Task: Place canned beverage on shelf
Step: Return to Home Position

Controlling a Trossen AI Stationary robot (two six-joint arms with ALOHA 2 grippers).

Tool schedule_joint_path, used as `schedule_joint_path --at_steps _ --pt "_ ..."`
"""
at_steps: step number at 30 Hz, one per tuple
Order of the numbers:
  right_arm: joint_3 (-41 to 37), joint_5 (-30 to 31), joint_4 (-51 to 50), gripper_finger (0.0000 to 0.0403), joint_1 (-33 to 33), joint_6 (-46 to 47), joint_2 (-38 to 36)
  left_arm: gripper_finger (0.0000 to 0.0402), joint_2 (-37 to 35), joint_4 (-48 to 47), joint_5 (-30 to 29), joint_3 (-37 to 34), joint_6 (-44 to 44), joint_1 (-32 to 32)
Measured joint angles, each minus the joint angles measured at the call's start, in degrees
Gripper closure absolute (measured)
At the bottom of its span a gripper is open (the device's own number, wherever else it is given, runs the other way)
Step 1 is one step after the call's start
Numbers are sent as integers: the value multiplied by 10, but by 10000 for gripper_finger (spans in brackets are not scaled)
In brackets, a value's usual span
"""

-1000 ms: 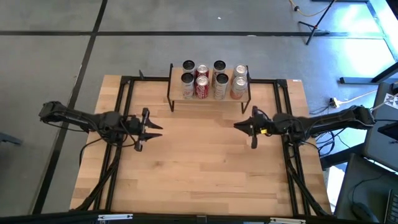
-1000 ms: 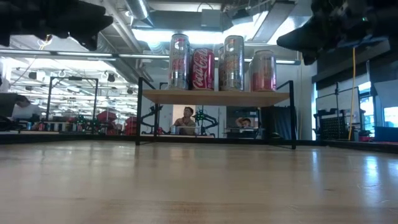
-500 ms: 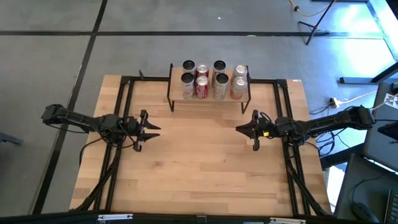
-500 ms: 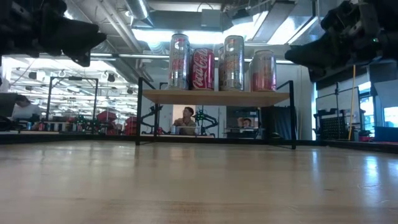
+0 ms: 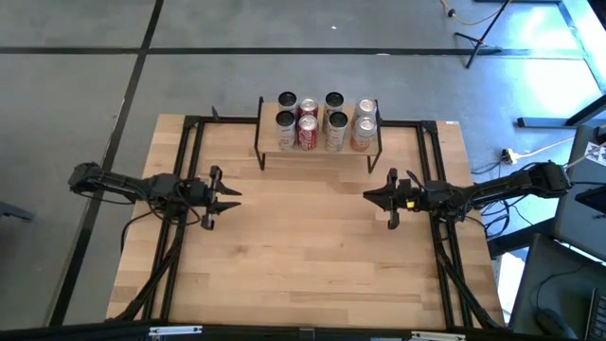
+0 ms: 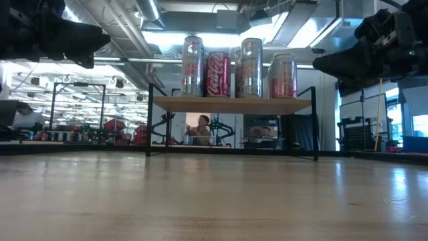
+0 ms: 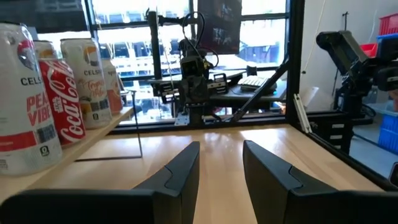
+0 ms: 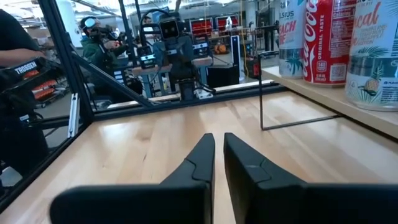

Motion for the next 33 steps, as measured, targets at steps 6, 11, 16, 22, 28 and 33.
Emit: schedule_joint_path --at_steps 6,11,16,22,28,33 --pt "0 8 -1 379 0 1 0 292 -36 -43 -13 0 0 0" --pt "0 20 -3 379 0 -4 -9 292 -81 -81 -27 0 -1 0" --pt "0 -5 -13 379 0 -11 -35 292 -118 -94 -23 1 -12 0" --pt "0 3 -96 379 0 -3 -101 292 -117 -153 -29 1 -64 0" --pt "0 5 -210 379 0 8 -199 292 -118 -144 -30 1 -54 0" --pt "0 0 -313 379 0 16 -288 292 -118 -144 -30 0 -47 0"
